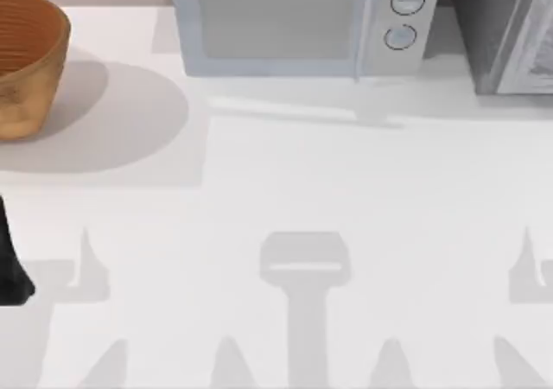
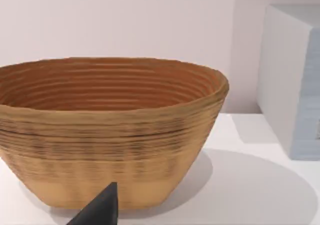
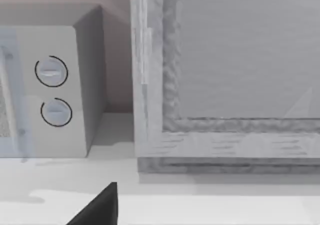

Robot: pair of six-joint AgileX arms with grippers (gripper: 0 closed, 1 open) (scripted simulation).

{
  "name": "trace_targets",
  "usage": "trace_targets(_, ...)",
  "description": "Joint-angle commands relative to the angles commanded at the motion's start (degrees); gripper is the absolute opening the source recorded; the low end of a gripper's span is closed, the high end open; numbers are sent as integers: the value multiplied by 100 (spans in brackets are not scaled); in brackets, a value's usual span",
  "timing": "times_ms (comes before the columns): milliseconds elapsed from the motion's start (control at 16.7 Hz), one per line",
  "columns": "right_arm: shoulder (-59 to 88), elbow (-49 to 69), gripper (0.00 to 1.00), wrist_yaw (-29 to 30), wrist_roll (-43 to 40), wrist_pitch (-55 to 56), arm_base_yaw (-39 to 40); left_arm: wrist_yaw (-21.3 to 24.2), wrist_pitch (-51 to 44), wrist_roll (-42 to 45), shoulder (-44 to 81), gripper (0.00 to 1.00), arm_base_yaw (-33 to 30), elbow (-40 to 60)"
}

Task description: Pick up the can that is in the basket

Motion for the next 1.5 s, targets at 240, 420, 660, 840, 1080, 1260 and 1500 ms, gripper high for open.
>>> trace_targets(240, 0, 0, 100, 0, 0, 0, 0, -6, -82, 12, 151, 100, 29, 146)
trace_targets(420, 0, 0, 100, 0, 0, 0, 0, -5, -418, 64, 778, 100, 125, 754)
trace_targets(660, 0, 0, 100, 0, 0, 0, 0, 51, -1207, 198, 2261, 100, 302, 2188)
trace_targets(840, 0, 0, 100, 0, 0, 0, 0, 135, -1990, 337, 3751, 100, 454, 3620)
trace_targets(1080, 0, 0, 100, 0, 0, 0, 0, 283, -3175, 548, 6029, 100, 669, 5804)
trace_targets(1260, 0, 0, 100, 0, 0, 0, 0, 412, -4098, 713, 7822, 100, 825, 7528)
trace_targets(1500, 0, 0, 100, 0, 0, 0, 0, 597, -5285, 930, 10155, 100, 1010, 9762)
